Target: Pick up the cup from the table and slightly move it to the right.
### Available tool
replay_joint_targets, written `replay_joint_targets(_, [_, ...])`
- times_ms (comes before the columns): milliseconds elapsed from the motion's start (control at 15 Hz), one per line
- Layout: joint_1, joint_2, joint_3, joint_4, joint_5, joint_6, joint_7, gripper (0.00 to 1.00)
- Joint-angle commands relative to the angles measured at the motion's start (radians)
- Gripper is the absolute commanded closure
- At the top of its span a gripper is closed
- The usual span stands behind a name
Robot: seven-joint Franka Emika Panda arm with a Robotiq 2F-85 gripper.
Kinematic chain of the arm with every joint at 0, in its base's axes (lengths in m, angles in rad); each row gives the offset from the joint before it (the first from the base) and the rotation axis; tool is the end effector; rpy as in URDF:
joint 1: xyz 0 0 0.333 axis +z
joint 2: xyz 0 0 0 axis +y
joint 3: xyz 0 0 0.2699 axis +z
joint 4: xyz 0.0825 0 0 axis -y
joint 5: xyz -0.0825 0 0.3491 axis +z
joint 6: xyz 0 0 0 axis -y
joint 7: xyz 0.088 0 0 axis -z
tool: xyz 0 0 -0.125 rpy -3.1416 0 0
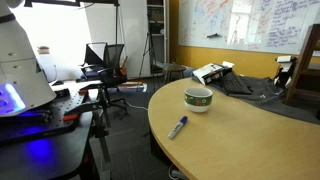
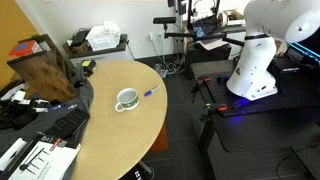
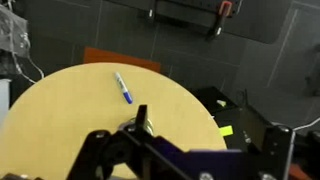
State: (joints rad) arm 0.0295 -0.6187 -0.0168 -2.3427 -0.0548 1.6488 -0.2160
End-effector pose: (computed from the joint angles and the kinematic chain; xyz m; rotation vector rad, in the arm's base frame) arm 0.3468 -0.0026 0.4978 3.0802 0.3691 -0.1231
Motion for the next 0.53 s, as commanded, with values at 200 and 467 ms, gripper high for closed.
replay_joint_targets(200, [0.01,0.001,-0.007,0.002,-0.004,-0.002,0.005,0.0])
replay_joint_targets(467, [0.008,0.03,-0.011,0.013,0.01,0.021,0.018,0.0])
